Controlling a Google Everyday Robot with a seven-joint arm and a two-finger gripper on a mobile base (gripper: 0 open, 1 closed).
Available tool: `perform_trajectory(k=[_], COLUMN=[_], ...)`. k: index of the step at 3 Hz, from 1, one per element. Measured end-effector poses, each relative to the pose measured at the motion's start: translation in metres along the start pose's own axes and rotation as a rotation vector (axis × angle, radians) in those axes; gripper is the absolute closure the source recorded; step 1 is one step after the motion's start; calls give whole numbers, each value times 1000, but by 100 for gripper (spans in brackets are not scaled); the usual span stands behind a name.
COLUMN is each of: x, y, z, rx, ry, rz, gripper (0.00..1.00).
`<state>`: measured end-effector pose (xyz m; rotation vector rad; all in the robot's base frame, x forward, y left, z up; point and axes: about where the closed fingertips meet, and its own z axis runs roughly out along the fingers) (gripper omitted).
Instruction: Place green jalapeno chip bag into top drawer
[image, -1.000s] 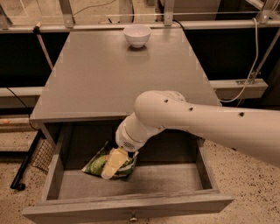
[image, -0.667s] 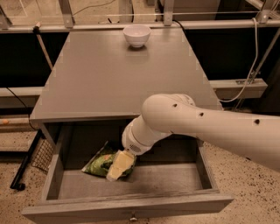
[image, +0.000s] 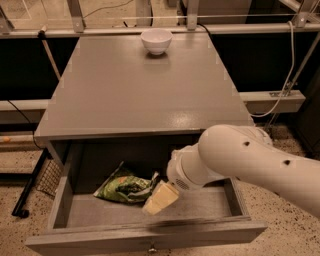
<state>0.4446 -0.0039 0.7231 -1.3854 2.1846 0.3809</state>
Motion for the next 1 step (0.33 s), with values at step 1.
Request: perform_trajectory(k=[1], x=[31], y=[-3], z=[-30], rx=[52], ry=[-4], rz=[85], gripper=[0])
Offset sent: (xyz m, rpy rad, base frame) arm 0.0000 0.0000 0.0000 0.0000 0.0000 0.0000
